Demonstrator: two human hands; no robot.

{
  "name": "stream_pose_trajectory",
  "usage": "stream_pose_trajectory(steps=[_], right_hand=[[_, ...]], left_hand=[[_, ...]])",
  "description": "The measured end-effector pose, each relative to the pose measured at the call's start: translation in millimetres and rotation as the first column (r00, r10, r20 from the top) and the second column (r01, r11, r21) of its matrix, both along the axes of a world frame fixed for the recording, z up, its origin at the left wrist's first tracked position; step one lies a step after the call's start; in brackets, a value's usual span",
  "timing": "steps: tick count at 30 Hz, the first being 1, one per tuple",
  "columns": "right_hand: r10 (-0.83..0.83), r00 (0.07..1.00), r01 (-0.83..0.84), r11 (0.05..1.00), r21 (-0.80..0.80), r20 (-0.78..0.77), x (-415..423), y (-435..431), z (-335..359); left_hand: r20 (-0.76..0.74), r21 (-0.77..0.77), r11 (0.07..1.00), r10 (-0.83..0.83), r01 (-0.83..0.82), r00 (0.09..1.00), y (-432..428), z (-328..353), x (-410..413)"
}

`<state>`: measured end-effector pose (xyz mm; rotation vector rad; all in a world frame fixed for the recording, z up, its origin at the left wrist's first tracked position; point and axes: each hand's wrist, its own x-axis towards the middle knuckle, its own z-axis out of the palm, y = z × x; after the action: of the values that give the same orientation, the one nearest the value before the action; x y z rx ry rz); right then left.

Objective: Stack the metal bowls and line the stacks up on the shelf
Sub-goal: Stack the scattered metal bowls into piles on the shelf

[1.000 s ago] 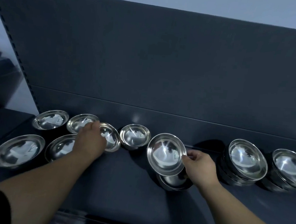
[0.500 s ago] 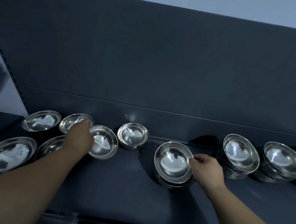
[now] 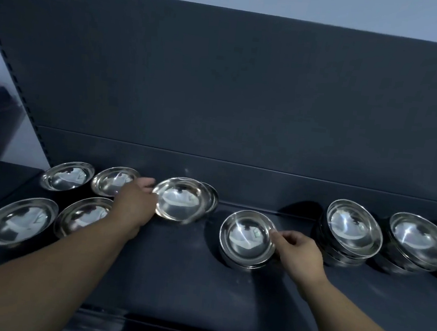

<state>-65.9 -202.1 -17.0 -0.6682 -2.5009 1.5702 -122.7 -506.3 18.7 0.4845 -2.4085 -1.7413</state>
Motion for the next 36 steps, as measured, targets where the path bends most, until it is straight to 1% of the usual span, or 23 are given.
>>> stream_pose_trajectory(steps=[2,4,6,8,11,13,15,19,22,24,25,28,30,32,34,36], right_hand=[[0.02,1.0,-0.02,0.997,-0.077,-0.007,4,0,3],[0.018,0.999,-0.02,0.999,-0.049,-0.036,4,1,4],[0.019,0.996,-0.02,1.0,-0.018,-0.091,5,3,10],[0.044,0.989,-0.058,0.993,-0.099,-0.144,6,0,22],[0.116,0.981,-0.154,0.952,-0.264,-0.153,8,-7,40],[0.162,0.978,-0.194,0.937,-0.29,-0.132,7,-7,45],[0.157,0.981,-0.184,0.94,-0.289,-0.113,4,-3,43],[0.092,0.991,-0.112,0.97,-0.216,-0.1,-7,7,36],[0.09,0.992,-0.103,0.981,-0.166,-0.088,-14,9,26],[0.119,0.991,-0.124,0.989,-0.078,-0.061,-17,9,18],[0.124,0.991,-0.127,0.99,-0.065,-0.051,-18,9,16],[0.119,0.992,-0.123,0.987,-0.104,-0.044,-22,7,12],[0.114,0.993,-0.118,0.989,-0.093,-0.044,-27,6,11],[0.109,0.993,-0.112,0.991,-0.076,-0.041,-30,5,10],[0.105,0.994,-0.107,0.993,-0.047,-0.031,-34,5,7],[0.104,0.994,-0.105,0.994,-0.031,-0.025,-36,4,7]], left_hand=[[0.015,0.119,0.991,-0.064,0.062,0.998,23,0,7],[0.018,0.176,0.978,-0.117,0.112,0.993,43,-1,11],[0.02,0.195,0.973,-0.133,0.127,0.991,62,-3,13],[0.016,0.186,0.971,-0.157,0.152,0.987,80,-1,15],[0.027,0.212,0.96,-0.193,0.183,0.981,99,-2,19],[0.037,0.219,0.952,-0.227,0.214,0.973,106,-4,21],[0.033,0.219,0.945,-0.258,0.245,0.966,111,-7,22],[-0.019,0.175,0.937,-0.304,0.303,0.952,113,-15,27],[0.066,0.12,0.935,-0.343,0.334,0.937,112,-26,36],[0.099,0.16,0.925,-0.364,0.346,0.926,112,-36,39],[0.103,0.184,0.922,-0.364,0.342,0.926,112,-40,38],[0.098,0.235,0.915,-0.358,0.328,0.929,112,-42,31],[0.101,0.283,0.901,-0.369,0.328,0.924,109,-42,25],[0.121,0.289,0.919,-0.313,0.269,0.942,103,-46,18],[0.158,0.213,0.971,-0.142,0.107,0.977,94,-55,9],[0.189,0.191,0.978,0.047,-0.084,0.981,86,-60,3]])
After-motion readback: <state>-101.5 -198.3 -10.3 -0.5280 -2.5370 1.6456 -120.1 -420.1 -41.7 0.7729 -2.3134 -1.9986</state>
